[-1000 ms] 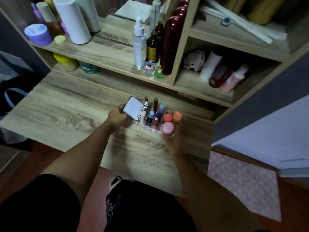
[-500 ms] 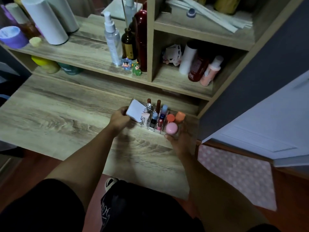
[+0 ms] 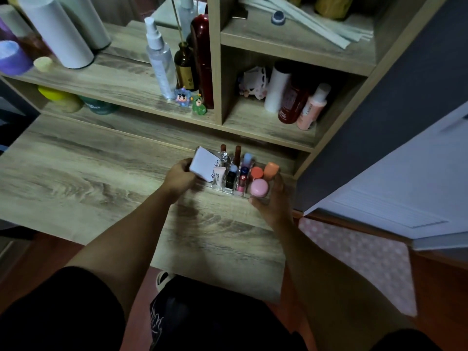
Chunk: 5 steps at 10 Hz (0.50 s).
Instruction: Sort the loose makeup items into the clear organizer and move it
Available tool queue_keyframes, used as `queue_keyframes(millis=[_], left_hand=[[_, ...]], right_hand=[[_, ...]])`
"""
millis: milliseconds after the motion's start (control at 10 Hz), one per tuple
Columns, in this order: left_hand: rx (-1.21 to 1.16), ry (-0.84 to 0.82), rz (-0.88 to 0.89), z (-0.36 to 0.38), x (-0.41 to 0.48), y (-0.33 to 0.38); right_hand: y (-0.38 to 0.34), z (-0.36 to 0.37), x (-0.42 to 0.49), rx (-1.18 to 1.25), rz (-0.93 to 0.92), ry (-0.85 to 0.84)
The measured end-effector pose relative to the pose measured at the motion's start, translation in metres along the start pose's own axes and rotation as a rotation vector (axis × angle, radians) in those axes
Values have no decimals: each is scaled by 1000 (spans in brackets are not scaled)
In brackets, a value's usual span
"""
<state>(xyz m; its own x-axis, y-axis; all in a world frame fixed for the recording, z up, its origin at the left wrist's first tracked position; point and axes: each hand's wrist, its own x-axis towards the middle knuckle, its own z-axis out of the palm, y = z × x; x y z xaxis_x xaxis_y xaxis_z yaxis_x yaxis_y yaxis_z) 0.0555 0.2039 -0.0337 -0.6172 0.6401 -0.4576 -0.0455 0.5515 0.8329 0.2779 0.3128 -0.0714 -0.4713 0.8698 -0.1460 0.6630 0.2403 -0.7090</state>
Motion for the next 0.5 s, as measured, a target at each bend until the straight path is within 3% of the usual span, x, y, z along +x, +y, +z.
queue_keyframes(millis=[400,500], left_hand=[[116,-47,19,-5,-54,12],[205,-81,99,-7,-73,11]], right_hand=[[-21,-18,-49,-47,10,55],[-27,-21,-67,-69,3,71]])
